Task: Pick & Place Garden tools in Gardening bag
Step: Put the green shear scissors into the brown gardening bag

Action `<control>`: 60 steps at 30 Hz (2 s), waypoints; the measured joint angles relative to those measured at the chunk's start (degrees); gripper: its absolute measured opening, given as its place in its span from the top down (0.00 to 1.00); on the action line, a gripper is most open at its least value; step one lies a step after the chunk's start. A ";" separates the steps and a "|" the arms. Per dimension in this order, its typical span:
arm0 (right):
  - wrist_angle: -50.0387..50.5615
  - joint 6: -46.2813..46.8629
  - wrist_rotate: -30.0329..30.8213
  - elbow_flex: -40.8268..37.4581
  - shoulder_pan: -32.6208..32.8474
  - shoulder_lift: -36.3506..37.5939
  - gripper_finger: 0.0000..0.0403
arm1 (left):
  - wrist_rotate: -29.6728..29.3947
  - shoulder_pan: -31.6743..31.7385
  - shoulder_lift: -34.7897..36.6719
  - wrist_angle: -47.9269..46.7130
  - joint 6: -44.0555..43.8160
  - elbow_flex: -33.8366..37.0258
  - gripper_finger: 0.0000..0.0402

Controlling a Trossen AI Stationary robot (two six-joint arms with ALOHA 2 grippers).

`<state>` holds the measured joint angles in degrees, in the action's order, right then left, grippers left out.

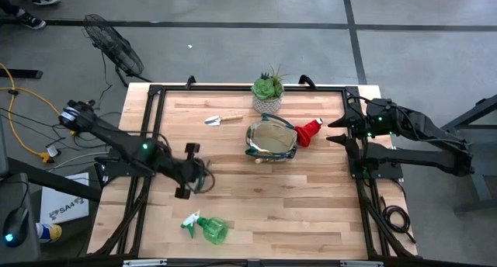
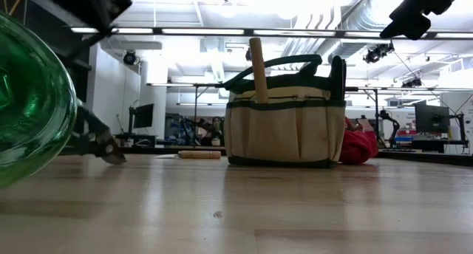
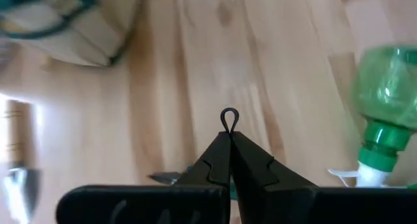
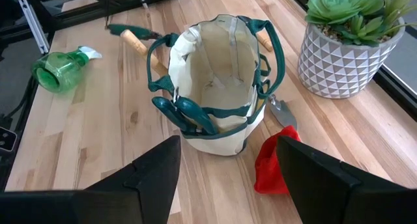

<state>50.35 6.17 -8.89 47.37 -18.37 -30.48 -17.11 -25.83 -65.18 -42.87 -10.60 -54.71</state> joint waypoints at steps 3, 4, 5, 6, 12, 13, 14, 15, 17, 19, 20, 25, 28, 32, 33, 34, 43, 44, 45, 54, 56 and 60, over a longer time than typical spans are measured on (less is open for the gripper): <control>0.03 0.00 0.00 0.00 0.00 -0.01 0.39 | -0.49 2.25 1.52 -1.19 1.45 -3.05 1.00; 0.00 0.00 0.00 0.00 0.00 0.00 0.39 | -0.68 2.97 1.93 -1.66 1.88 -4.10 1.00; 0.00 0.01 0.00 0.00 0.00 0.00 0.39 | -1.23 3.61 2.24 -1.76 2.43 -5.39 1.00; 0.02 0.00 -0.01 0.00 0.00 -0.02 0.39 | -1.76 4.23 2.51 -1.99 2.87 -6.69 1.00; 0.00 0.00 0.00 0.00 0.00 0.00 0.39 | -3.48 8.83 2.64 -6.59 6.53 -12.84 1.00; 0.02 0.00 -0.01 0.00 0.00 0.00 0.39 | -3.60 9.69 2.66 -6.97 7.13 -13.73 1.00; 0.02 0.01 0.00 0.00 0.00 0.00 0.39 | -3.84 10.56 2.68 -6.99 7.44 -14.47 1.00; 0.00 0.01 0.00 0.00 0.00 0.00 0.39 | -4.26 11.52 2.68 -7.00 7.68 -15.06 1.00; 0.01 0.00 0.00 0.00 0.00 -0.02 0.39 | -4.79 13.39 2.68 -7.07 8.47 -15.96 1.00; 0.02 0.00 -0.02 0.00 0.00 0.00 0.39 | -5.34 15.33 2.58 -6.99 9.21 -16.71 1.00; 0.02 0.00 0.00 0.00 0.00 0.00 0.39 | -5.76 16.24 2.42 -6.95 9.30 -17.07 1.00; 0.02 0.02 -0.01 0.00 0.00 -0.01 0.39 | -6.10 20.42 2.27 -6.42 9.32 -17.65 1.00; 0.00 0.00 0.00 0.00 0.00 0.00 0.39 | -7.27 22.38 2.27 -6.14 9.54 -17.69 1.00; 0.00 0.00 0.00 0.00 0.00 -0.01 0.39 | -7.99 24.39 2.27 -3.58 11.31 -17.69 1.00; 0.01 0.00 0.00 0.00 0.00 0.00 0.39 | -7.99 24.76 2.27 -2.90 11.73 -17.69 1.00; 0.00 0.02 0.00 0.00 0.00 -0.02 0.39 | -7.98 25.03 2.27 -2.40 12.32 -17.69 1.00; 0.00 0.00 0.00 0.00 0.00 0.00 0.39 | -4.77 28.31 1.83 4.98 22.86 -17.69 1.00; 0.00 0.00 -0.02 0.00 0.00 -0.02 0.39 | -3.85 28.72 1.83 6.16 24.34 -17.69 1.00; 0.01 0.00 0.00 0.00 0.00 -0.01 0.39 | -2.86 29.10 1.83 6.94 25.92 -17.69 1.00; 0.02 0.02 0.00 0.00 0.00 0.00 0.39 | 7.79 30.75 1.27 13.58 39.83 -17.64 1.00; 0.01 0.02 -0.02 0.00 0.00 0.00 0.39 | 9.68 31.13 1.33 15.26 42.20 -17.67 1.00; 0.02 0.00 0.00 0.00 0.00 0.00 0.39 | 12.21 31.14 1.26 16.74 46.51 -17.67 1.00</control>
<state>50.37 6.17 -8.89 47.37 -18.37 -30.48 -4.91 5.31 -63.92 -26.13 35.91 -72.38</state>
